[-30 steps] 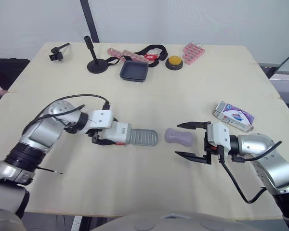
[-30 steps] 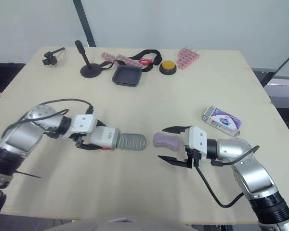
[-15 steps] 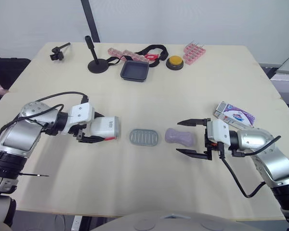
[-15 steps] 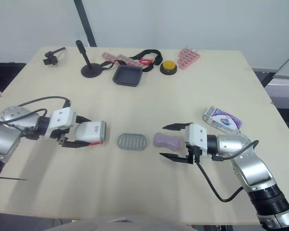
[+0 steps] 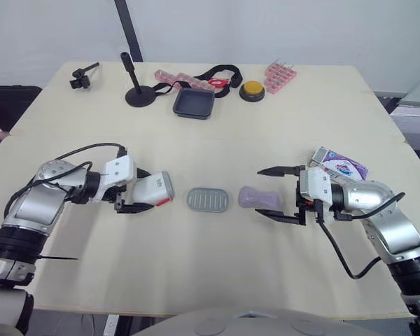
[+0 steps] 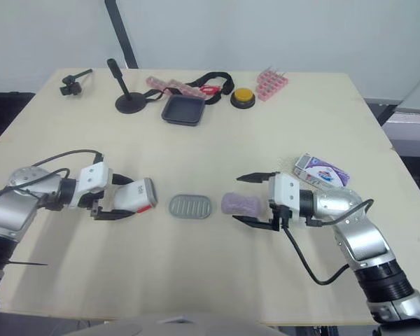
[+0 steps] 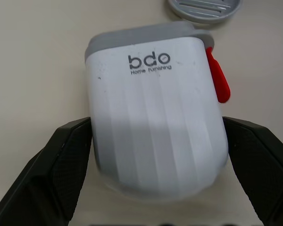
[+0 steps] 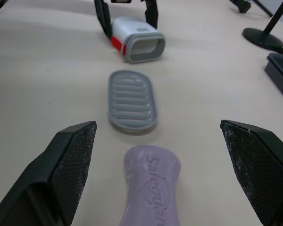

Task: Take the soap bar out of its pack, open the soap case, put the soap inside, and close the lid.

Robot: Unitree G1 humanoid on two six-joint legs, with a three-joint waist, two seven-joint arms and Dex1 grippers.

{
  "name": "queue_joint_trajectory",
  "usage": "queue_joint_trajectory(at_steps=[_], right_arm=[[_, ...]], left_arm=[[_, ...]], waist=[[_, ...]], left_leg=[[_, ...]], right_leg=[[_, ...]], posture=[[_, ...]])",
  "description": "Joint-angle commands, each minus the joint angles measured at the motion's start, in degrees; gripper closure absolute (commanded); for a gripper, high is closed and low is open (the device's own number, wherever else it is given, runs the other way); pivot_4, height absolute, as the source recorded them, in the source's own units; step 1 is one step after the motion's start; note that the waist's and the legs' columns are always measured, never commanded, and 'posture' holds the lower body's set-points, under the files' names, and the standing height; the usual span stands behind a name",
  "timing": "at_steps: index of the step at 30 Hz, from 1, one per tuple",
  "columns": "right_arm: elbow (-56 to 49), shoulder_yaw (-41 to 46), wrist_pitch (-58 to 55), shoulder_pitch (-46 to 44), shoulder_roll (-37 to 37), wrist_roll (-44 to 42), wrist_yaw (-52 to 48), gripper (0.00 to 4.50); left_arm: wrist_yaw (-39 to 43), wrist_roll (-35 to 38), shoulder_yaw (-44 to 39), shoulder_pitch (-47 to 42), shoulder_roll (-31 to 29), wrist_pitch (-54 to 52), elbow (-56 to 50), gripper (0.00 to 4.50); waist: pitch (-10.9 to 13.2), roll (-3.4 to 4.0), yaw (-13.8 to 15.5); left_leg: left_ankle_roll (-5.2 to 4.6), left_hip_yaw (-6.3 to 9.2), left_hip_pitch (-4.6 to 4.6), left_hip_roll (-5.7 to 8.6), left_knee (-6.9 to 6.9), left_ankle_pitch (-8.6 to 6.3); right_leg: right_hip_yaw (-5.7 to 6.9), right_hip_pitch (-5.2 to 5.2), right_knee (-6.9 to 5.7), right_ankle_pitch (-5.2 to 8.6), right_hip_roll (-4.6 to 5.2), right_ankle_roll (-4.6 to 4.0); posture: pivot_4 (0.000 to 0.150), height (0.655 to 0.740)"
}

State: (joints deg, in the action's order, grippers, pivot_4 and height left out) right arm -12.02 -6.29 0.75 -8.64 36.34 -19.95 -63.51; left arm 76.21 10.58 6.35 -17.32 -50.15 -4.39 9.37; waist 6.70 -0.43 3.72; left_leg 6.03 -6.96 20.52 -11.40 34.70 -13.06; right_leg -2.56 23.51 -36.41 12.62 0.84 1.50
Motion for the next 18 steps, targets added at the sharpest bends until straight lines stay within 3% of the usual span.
queue_joint_trajectory(at_steps=[1, 7, 12, 18], right_arm=[[-0.98, 0.41, 1.14, -0.37, -0.19, 0.38, 0.42, 0.00], [-1.65, -0.28, 1.92, 0.73, -0.18, 1.24, 0.58, 0.00], [-2.87, -0.04, 1.13, 0.93, 0.86, 1.23, 0.37, 0.00], [-5.11, 0.85, -3.96, -0.11, 4.68, 0.66, -0.15, 0.00]], left_arm=[[0.80, 0.81, -1.69, -0.35, -1.16, 0.82, -0.69, 0.01], [0.51, 2.82, -4.29, -1.43, -2.20, -1.37, -4.61, 0.01], [2.95, 2.53, -5.60, -1.56, -7.90, -4.11, -7.59, 0.01], [1.48, 10.75, -7.56, -4.48, -5.65, -12.07, -17.08, 0.01]], waist=[[0.00, 0.00, 0.14], [0.00, 0.00, 0.19], [0.01, -0.02, -0.13], [0.03, 0.02, 0.31]], left_leg=[[0.00, 0.00, 0.00, 0.00, 0.00, 0.00], [0.00, 0.00, 0.00, 0.01, 0.01, 0.00], [0.00, 0.00, 0.00, -0.02, -0.01, 0.00], [0.01, -0.01, -0.02, 0.04, -0.03, 0.00]], right_leg=[[0.00, 0.00, 0.00, 0.00, 0.01, 0.00], [0.01, 0.00, 0.00, 0.00, 0.03, 0.00], [0.01, 0.00, 0.02, 0.00, 0.00, 0.00], [0.02, -0.03, 0.05, 0.00, 0.06, 0.00]], posture=[[0.150, 0.7400], [0.150, 0.7400], [0.150, 0.7400], [0.150, 0.7400]])
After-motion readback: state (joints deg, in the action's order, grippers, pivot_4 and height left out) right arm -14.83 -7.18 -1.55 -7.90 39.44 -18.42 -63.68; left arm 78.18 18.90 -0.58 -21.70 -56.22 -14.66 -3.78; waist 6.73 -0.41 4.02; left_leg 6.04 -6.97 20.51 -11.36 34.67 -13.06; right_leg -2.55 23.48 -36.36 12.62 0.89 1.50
